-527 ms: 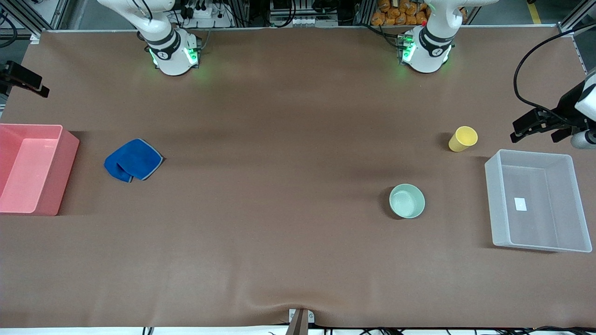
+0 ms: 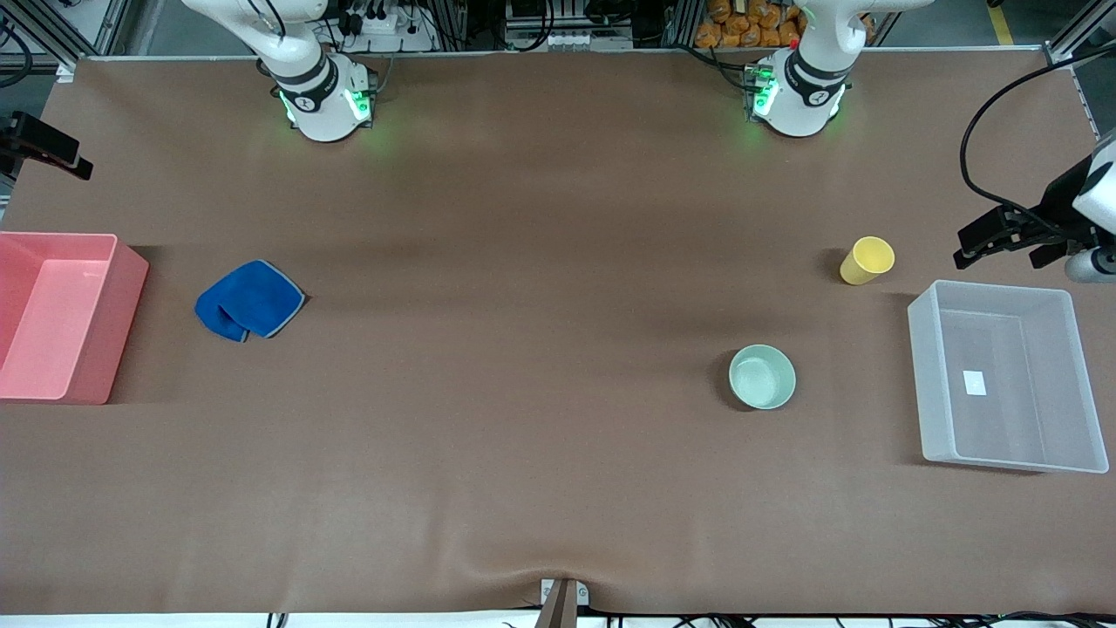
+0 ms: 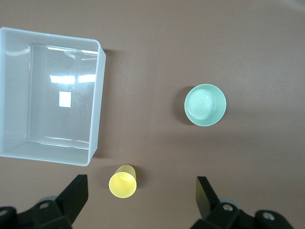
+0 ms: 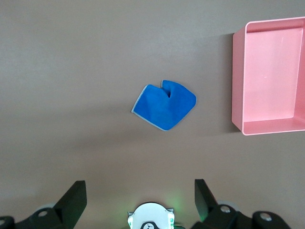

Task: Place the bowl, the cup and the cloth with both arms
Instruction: 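Reach the right gripper to the blue cloth while the left gripper reaches the bowl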

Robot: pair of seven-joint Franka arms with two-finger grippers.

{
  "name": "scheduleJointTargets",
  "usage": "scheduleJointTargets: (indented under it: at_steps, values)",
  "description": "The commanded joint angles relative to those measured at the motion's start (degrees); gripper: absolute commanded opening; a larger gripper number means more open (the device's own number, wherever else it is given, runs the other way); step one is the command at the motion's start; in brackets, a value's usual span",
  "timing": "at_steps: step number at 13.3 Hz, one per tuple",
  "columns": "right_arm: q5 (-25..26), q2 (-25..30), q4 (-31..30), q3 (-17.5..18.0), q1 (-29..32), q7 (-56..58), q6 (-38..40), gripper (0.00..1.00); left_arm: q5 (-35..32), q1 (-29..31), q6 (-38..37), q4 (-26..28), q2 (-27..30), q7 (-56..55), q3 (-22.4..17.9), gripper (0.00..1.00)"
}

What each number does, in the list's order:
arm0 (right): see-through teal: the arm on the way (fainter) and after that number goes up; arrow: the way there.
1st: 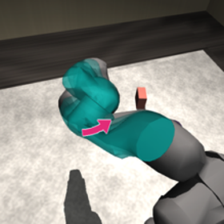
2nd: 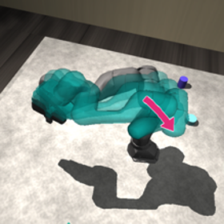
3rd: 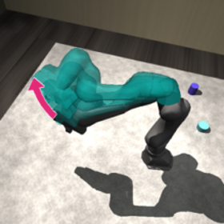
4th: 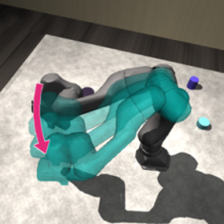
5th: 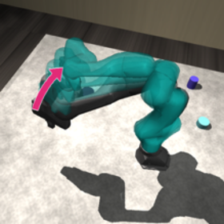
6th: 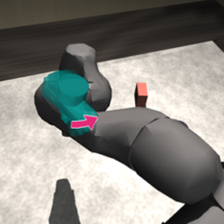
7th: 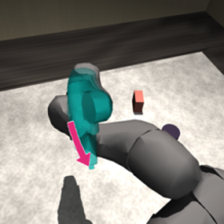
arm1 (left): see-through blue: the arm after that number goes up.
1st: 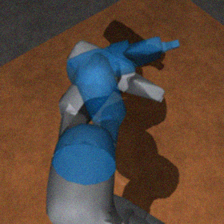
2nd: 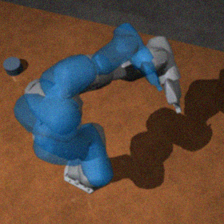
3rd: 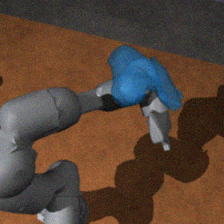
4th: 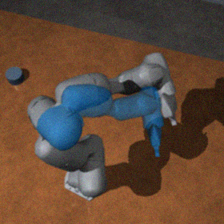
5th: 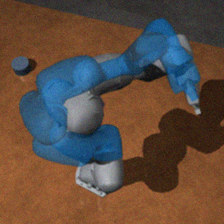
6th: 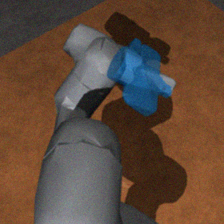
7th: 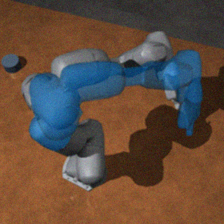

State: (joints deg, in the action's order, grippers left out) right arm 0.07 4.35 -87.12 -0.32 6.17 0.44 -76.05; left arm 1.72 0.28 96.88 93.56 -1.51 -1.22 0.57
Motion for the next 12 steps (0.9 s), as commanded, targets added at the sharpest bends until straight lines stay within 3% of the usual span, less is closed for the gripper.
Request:
scheduleJointTargets:
  at_steps: [1,6,10,12]
  values:
    - [-0.24,-0.4,1.78,-0.47,-0.81,-0.97,1.17,1.0,0.92,0.6,-0.56,-0.4,-2.96,-0.63,0.65,1.0]
    - [0.9,-1.71,2.47,-0.64,-0.63,-0.97,-0.58,1.0,1.01,0.16,5.67,1.79,-8.32,-0.63,0.92,1.0]
    - [0.99,-3.29,2.83,-0.73,-0.02,-0.88,-0.59,1.0,0.92,0.08,16.2,9.34,-9.48,-0.63,1.01,1.0]
    - [2.12,-7.14,2.83,-0.91,0.94,-0.79,-0.42,1.0,0.92,0.16,20.34,11.81,-10.53,-0.89,2.14,1.0]
